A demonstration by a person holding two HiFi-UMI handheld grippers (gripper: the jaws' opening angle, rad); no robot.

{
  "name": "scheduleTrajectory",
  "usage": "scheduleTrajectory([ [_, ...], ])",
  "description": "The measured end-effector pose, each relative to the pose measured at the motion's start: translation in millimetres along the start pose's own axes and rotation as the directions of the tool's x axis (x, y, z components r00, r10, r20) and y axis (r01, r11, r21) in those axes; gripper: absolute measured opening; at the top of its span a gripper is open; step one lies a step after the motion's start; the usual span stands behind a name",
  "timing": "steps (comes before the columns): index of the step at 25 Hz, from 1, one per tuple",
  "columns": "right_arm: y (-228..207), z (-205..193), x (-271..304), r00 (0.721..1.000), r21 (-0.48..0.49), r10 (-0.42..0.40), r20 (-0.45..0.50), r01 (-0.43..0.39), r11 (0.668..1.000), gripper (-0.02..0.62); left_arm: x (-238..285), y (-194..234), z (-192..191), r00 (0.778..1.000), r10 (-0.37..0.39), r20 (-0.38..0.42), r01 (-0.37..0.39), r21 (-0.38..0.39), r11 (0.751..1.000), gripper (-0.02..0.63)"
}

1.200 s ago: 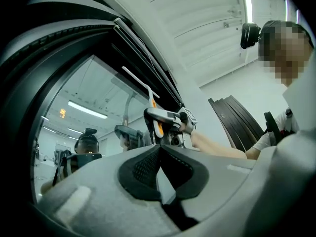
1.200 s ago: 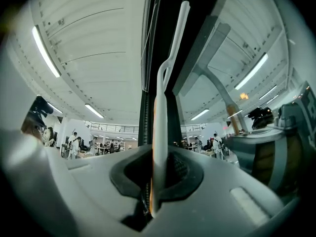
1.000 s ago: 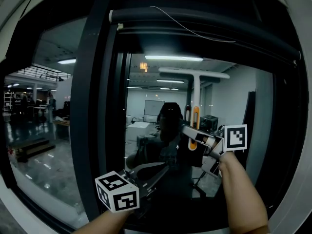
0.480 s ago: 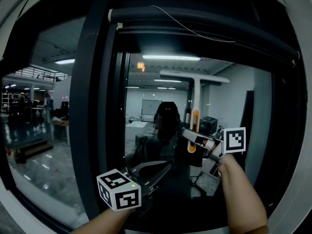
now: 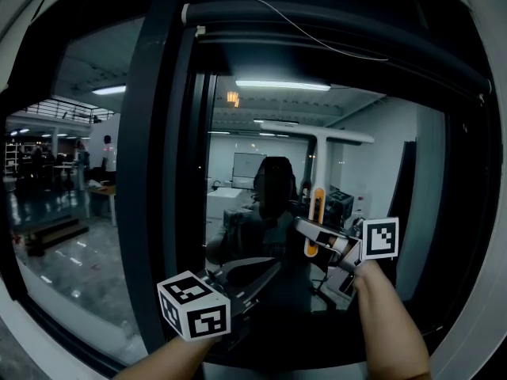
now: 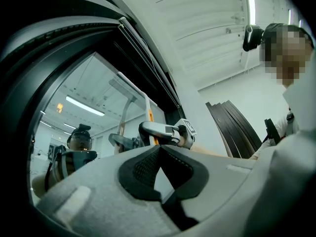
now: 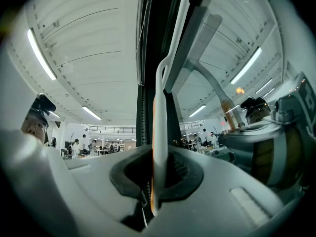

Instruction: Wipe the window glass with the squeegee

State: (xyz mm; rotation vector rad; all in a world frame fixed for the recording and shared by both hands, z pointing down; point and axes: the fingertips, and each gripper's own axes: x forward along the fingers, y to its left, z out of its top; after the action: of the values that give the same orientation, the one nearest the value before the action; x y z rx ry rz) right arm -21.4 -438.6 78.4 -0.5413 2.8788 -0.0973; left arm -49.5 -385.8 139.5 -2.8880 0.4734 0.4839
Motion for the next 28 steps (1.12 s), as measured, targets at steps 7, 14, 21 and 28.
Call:
scheduleTrajectory([
  [7,3.9,-31.3,-6.9,1.000,0.047,0.003,-0.004,-0.003,0.999,0.026,-4.6,-8.2,-15.7,1.000,0.006,-0.016,-0.006,-0.037,0.999,-0.003],
  [14,4.3,-65.8,-15.3,1.000,0.076,-0.022,-0.019,0.024,0.997,0.026,-13.6,-16.3,-33.6,0.999,0.009,-0.042,-0.012,-0.073,0.997,-0.003],
  [21,6.6,-87.7,-20.5,0.999,0.105,-0.029,-0.029,0.032,0.994,0.026,-19.0,-26.0,-42.9,0.999,0.001,-0.051,-0.005,-0.094,0.996,-0.003],
  [28,8.0,-110.4,-26.1,0.998,0.134,-0.040,-0.048,0.046,0.990,0.026,-21.3,-29.7,-51.0,0.999,-0.001,-0.052,-0.005,-0.118,0.993,-0.003],
])
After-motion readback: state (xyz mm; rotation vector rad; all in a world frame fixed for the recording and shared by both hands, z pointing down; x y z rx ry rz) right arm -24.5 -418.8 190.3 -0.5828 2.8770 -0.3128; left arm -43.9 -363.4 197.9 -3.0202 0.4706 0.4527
